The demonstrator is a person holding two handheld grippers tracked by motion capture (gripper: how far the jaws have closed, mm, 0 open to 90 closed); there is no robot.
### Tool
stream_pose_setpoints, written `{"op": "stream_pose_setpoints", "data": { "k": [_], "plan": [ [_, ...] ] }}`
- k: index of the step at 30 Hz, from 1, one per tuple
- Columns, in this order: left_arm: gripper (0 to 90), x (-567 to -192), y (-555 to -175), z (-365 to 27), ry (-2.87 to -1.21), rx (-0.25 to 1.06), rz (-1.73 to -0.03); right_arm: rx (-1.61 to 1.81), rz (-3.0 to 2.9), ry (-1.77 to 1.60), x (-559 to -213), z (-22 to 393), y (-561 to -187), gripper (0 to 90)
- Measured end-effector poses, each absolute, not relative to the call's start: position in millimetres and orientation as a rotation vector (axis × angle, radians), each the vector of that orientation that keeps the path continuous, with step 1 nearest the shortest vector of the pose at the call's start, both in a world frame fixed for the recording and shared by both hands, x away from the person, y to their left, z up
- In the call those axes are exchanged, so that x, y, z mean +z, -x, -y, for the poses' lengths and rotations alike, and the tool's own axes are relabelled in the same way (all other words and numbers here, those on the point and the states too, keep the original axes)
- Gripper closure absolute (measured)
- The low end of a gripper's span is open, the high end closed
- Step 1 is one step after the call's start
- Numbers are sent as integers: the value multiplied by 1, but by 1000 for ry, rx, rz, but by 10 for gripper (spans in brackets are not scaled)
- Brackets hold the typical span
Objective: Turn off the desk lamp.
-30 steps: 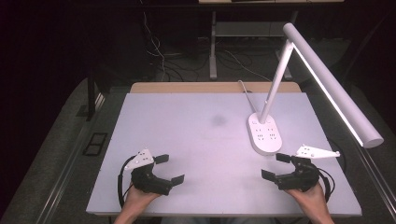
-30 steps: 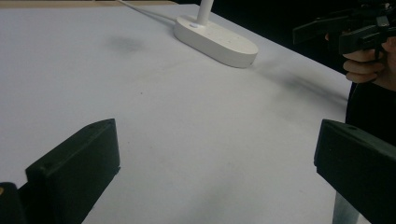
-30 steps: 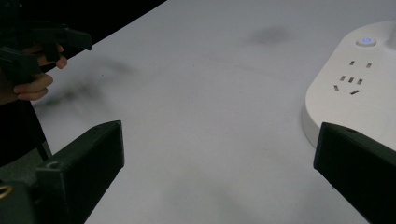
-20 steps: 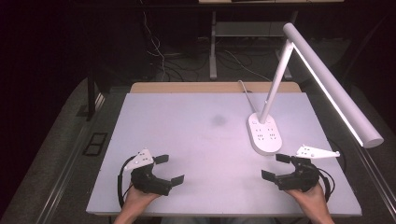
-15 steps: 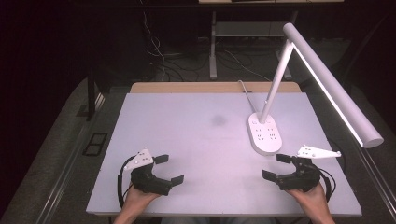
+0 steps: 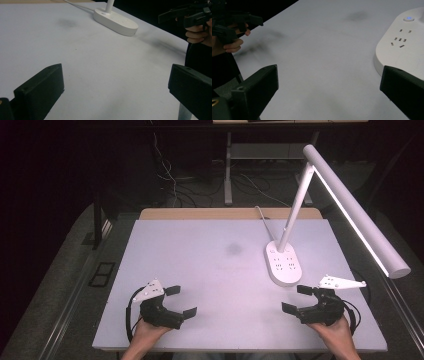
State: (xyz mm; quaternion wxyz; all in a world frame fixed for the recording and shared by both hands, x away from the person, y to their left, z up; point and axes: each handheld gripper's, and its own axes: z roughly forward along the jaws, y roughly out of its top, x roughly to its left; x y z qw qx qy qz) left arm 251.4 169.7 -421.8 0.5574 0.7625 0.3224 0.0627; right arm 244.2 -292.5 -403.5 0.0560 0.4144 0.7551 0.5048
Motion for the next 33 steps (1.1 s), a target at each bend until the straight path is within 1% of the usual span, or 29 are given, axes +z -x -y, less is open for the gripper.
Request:
{"op": "stream_pose_setpoints", "data": {
  "k": [15, 33],
  "plan": [
    [0, -422, -252, -170, -1806, 151, -762, 1489, -2332, -1258, -389, 293, -251, 18],
    [0, -422, -252, -171, -1793, 149, -774, 1449, -2353, -1234, -362, 301, -273, 18]
  ]
}}
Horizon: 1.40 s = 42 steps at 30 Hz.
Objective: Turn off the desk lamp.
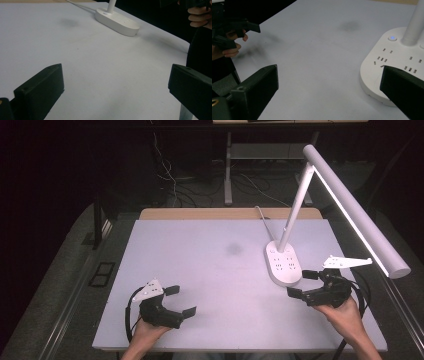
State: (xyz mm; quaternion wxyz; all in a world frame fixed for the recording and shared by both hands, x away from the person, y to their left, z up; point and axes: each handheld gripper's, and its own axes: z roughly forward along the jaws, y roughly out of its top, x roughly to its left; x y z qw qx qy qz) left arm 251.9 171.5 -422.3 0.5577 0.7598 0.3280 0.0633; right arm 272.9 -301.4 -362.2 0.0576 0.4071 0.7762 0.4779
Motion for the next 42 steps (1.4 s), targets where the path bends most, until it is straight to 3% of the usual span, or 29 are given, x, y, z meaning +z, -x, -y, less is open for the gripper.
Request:
{"op": "stream_pose_setpoints", "data": {
  "k": [42],
  "plan": [
    [0, -423, -252, -171, -1799, 153, -774, 1319, -2381, -1247, -344, 315, -357, 19]
  ]
}}
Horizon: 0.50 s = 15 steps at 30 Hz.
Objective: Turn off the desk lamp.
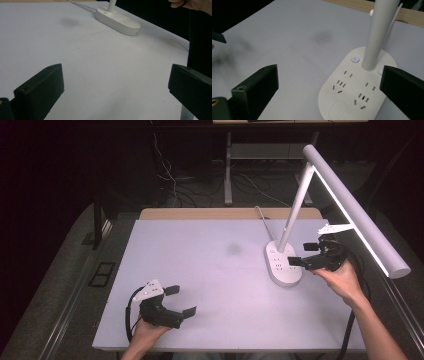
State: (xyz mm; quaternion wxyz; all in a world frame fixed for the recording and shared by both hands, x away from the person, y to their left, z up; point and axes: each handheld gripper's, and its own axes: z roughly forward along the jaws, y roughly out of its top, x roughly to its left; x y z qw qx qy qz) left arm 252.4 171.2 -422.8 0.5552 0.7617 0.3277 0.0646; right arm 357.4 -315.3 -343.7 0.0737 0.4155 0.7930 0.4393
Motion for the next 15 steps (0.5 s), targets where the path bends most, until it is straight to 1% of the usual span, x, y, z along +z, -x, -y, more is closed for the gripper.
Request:
{"op": "stream_pose_setpoints", "data": {
  "k": [10, 11, 12, 13, 14, 15],
  "plan": [
    [0, -422, -252, -171, -1796, 152, -774, 1285, -2385, -1293, -358, 326, -380, 20],
    [0, -422, -252, -171, -1795, 152, -774, 1277, -2386, -1300, -359, 326, -381, 69],
    [0, -422, -252, -171, -1795, 150, -773, 1277, -2386, -1300, -359, 326, -381, 69],
    [0, -423, -252, -171, -1796, 151, -772, 1284, -2396, -1291, -361, 327, -384, 130],
    [0, -422, -252, -172, -1796, 151, -772, 1284, -2396, -1291, -361, 327, -384, 130],
    [0, -422, -252, -172, -1794, 152, -773, 1283, -2394, -1292, -363, 328, -387, 156]
  ]
}}
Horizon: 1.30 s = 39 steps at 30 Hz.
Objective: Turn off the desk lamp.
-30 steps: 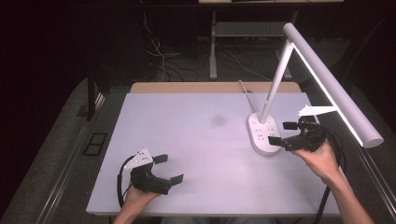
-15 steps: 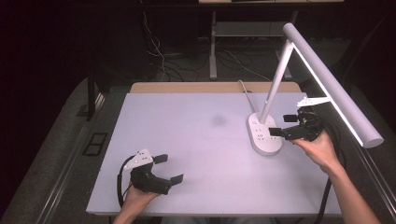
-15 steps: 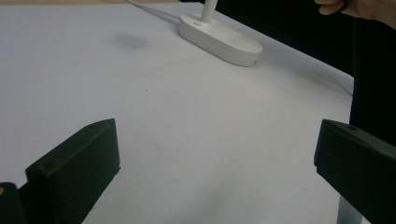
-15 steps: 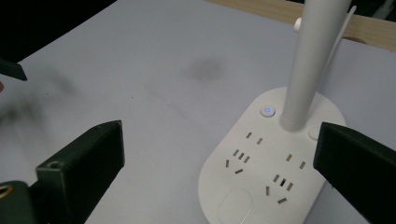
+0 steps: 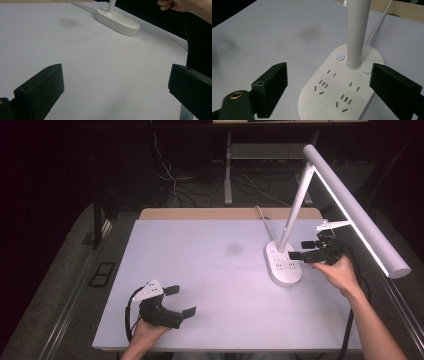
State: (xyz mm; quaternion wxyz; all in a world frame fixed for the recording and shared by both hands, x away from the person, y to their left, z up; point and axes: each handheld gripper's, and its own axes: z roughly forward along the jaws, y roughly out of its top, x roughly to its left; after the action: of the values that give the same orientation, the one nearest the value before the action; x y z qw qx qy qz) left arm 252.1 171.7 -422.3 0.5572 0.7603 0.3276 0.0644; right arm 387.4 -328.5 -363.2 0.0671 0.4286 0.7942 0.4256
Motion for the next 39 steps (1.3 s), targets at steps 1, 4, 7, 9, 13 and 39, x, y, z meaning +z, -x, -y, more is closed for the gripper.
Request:
{"op": "stream_pose_setpoints", "data": {
  "k": [1, 4, 7, 9, 13, 39],
  "plan": [
    [0, -422, -252, -172, -1794, 153, -773, 1270, -2396, -1297, -364, 329, -390, 191],
    [0, -422, -252, -172, -1794, 154, -771, 1272, -2391, -1307, -367, 331, -397, 255],
    [0, -422, -252, -173, -1791, 153, -773, 1283, -2407, -1311, -370, 334, -404, 333],
    [0, -422, -252, -173, -1791, 152, -774, 1261, -2409, -1324, -372, 335, -408, 385],
    [0, -422, -252, -174, -1791, 152, -775, 1240, -2415, -1350, -376, 337, -415, 452],
    [0, -422, -252, -175, -1787, 146, -772, 1147, -2353, -1481, -411, 332, -447, 900]
  ]
}}
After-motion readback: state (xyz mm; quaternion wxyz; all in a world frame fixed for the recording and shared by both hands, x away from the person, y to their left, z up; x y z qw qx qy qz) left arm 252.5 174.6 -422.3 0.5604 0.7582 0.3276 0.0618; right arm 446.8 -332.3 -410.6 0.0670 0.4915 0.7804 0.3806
